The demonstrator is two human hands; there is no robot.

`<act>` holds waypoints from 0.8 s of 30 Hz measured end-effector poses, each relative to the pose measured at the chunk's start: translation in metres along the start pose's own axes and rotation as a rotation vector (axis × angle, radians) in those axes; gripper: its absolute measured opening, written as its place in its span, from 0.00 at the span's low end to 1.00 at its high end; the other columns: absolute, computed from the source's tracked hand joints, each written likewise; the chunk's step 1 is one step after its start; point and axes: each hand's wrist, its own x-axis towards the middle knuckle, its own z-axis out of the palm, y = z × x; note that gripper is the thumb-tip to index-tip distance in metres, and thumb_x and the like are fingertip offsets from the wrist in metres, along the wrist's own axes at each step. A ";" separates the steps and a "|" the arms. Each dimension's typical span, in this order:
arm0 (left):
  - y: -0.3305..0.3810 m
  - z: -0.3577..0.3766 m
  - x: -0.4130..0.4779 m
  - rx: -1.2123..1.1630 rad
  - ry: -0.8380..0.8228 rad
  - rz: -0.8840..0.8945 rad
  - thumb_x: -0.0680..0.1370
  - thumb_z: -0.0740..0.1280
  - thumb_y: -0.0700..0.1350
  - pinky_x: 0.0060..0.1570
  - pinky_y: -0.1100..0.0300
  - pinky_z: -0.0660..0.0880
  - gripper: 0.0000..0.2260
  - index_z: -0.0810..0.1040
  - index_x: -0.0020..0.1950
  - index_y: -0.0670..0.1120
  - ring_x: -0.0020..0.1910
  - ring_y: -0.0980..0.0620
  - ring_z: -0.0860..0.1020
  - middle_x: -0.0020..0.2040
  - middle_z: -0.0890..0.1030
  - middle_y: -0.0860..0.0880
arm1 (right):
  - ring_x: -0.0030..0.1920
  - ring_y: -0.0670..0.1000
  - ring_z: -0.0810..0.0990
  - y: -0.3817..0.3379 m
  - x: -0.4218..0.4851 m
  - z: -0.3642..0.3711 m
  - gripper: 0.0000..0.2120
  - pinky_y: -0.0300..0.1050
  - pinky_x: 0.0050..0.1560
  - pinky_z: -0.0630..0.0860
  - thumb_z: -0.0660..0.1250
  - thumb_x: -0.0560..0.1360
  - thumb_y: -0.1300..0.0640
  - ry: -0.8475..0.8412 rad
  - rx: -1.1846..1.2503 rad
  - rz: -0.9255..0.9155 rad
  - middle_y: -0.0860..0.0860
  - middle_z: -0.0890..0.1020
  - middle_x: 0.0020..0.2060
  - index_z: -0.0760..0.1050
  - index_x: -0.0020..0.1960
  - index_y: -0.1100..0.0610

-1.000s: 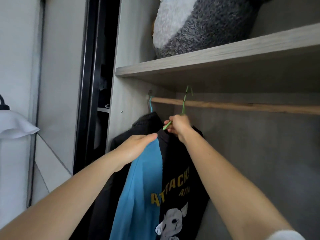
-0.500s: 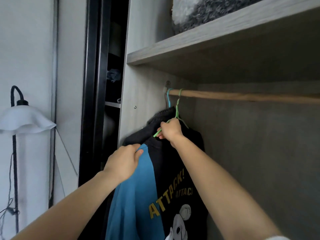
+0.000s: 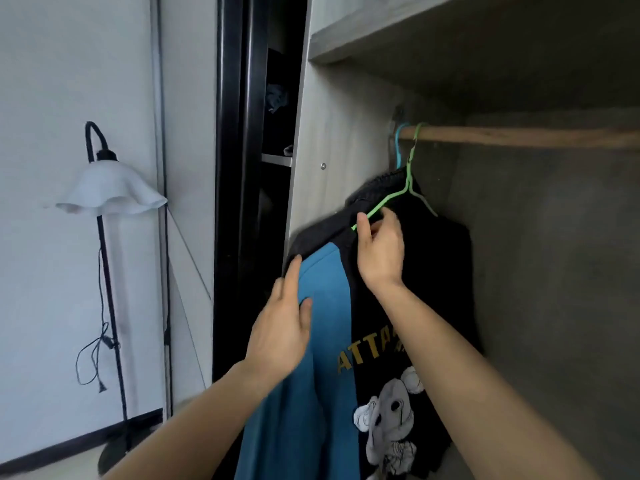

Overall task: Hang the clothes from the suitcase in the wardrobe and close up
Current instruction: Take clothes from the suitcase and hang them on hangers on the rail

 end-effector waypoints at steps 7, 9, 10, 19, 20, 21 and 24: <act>-0.024 -0.041 -0.091 -0.052 -0.079 -0.182 0.80 0.61 0.43 0.56 0.53 0.74 0.28 0.55 0.78 0.50 0.61 0.49 0.73 0.67 0.67 0.48 | 0.64 0.57 0.67 0.000 -0.139 -0.012 0.21 0.49 0.64 0.64 0.64 0.79 0.54 -0.143 -0.126 -0.126 0.58 0.70 0.62 0.67 0.69 0.62; -0.037 -0.059 -0.129 -0.044 -0.119 -0.222 0.79 0.61 0.41 0.54 0.56 0.72 0.26 0.59 0.76 0.48 0.58 0.47 0.74 0.66 0.68 0.45 | 0.64 0.56 0.67 -0.004 -0.192 -0.013 0.21 0.47 0.64 0.64 0.64 0.79 0.54 -0.278 -0.177 -0.082 0.57 0.70 0.62 0.67 0.68 0.62; -0.044 -0.072 -0.152 -0.030 -0.136 -0.244 0.79 0.61 0.40 0.51 0.58 0.70 0.24 0.61 0.75 0.47 0.55 0.47 0.75 0.65 0.69 0.44 | 0.65 0.56 0.67 -0.009 -0.222 -0.013 0.21 0.47 0.65 0.64 0.63 0.79 0.54 -0.340 -0.200 -0.062 0.56 0.70 0.62 0.66 0.68 0.61; -0.118 -0.190 -0.374 0.132 -0.375 -0.509 0.80 0.59 0.42 0.56 0.54 0.71 0.18 0.68 0.70 0.46 0.59 0.44 0.74 0.66 0.68 0.46 | 0.67 0.56 0.65 -0.071 -0.484 -0.009 0.23 0.51 0.66 0.65 0.63 0.78 0.52 -0.831 -0.329 0.108 0.56 0.67 0.65 0.65 0.71 0.59; -0.125 -0.198 -0.392 0.146 -0.388 -0.539 0.80 0.59 0.42 0.54 0.55 0.70 0.17 0.68 0.69 0.46 0.58 0.45 0.74 0.66 0.68 0.46 | 0.67 0.56 0.65 -0.073 -0.504 -0.009 0.24 0.51 0.66 0.65 0.63 0.79 0.52 -0.885 -0.345 0.120 0.56 0.66 0.66 0.64 0.71 0.59; -0.134 -0.210 -0.417 0.162 -0.404 -0.585 0.80 0.59 0.41 0.52 0.56 0.70 0.16 0.68 0.69 0.46 0.58 0.45 0.74 0.66 0.68 0.45 | 0.68 0.56 0.64 -0.076 -0.530 -0.008 0.24 0.51 0.66 0.65 0.63 0.79 0.52 -0.953 -0.362 0.121 0.55 0.66 0.67 0.64 0.71 0.59; -0.158 -0.243 -0.489 0.219 -0.421 -0.723 0.79 0.59 0.41 0.50 0.55 0.71 0.15 0.71 0.66 0.45 0.59 0.44 0.72 0.65 0.69 0.45 | 0.70 0.56 0.63 -0.084 -0.603 -0.006 0.25 0.50 0.68 0.64 0.62 0.79 0.51 -1.128 -0.394 0.142 0.55 0.65 0.69 0.62 0.73 0.58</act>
